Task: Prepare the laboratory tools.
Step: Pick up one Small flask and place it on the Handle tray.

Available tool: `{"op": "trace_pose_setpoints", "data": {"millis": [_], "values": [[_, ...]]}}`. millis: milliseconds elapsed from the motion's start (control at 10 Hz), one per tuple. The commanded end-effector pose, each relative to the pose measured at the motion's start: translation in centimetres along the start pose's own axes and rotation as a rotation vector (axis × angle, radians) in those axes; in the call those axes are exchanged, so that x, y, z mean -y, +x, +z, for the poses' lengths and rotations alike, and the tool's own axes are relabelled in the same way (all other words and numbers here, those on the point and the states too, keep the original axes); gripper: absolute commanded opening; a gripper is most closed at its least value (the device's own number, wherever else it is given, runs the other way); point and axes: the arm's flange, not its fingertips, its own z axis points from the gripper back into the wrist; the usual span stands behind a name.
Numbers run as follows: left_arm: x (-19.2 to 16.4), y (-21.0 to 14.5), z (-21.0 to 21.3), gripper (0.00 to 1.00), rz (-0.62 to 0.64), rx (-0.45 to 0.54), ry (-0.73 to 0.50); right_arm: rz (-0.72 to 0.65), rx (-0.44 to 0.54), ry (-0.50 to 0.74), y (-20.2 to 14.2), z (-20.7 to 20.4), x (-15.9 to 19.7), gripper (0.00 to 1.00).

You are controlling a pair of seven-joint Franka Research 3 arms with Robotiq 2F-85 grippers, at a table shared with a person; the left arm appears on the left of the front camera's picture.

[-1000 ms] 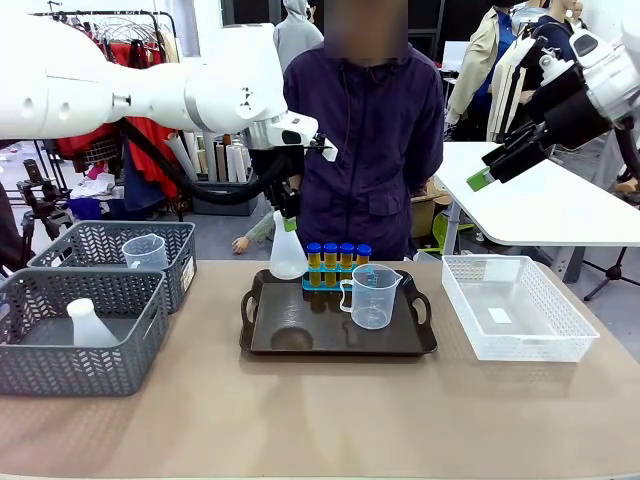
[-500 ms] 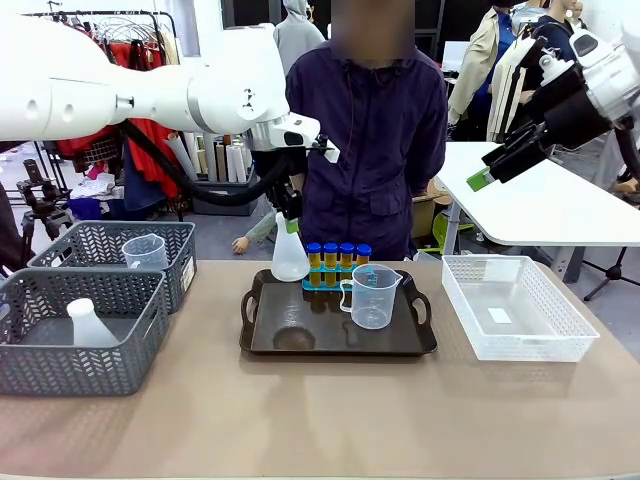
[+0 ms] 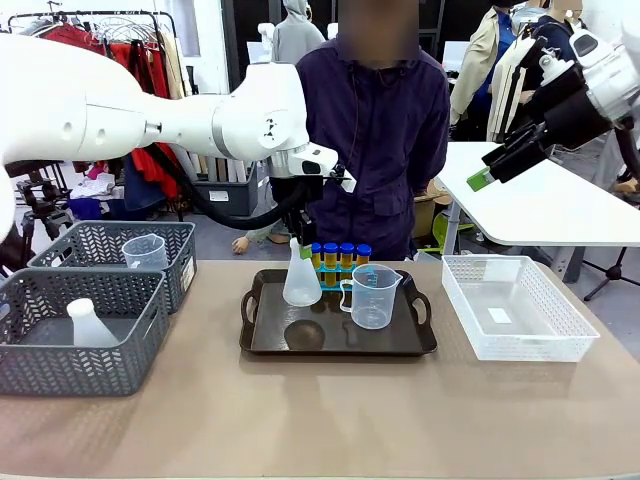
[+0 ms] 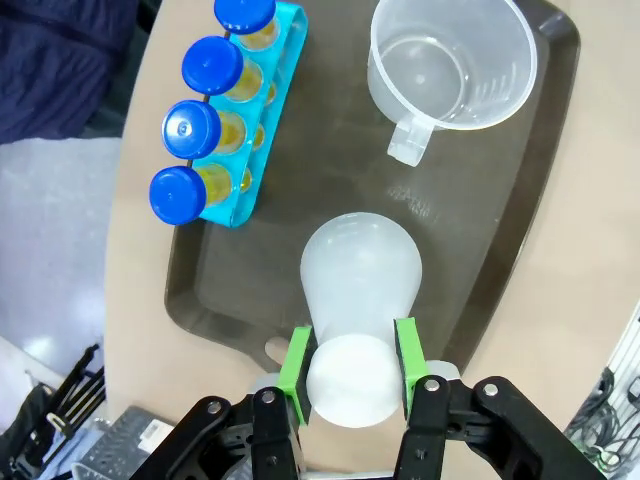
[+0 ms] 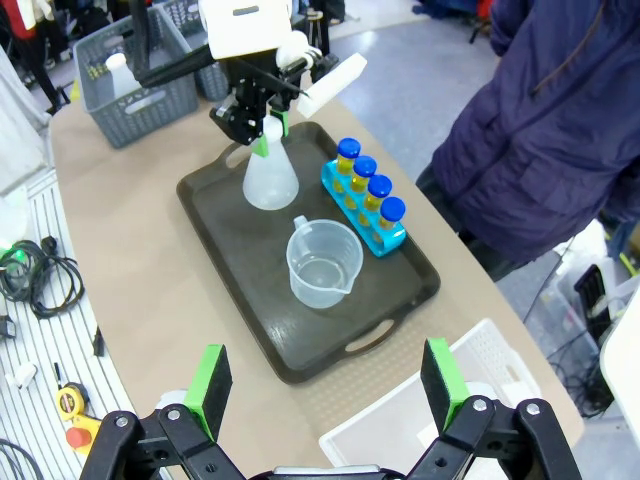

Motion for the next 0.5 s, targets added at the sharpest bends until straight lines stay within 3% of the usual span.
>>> {"op": "trace_pose_setpoints", "data": {"millis": [0,400], "values": [[0.1,-0.7,-0.3,0.0,-0.012,-0.021,0.028,0.005,0.026,0.013,0.0,-0.1,0.2,1.0],[-0.1,-1.4,-2.6,0.0,-0.026,-0.036,0.023,0.005,0.026,0.013,0.0,-0.1,0.2,1.0]]}}
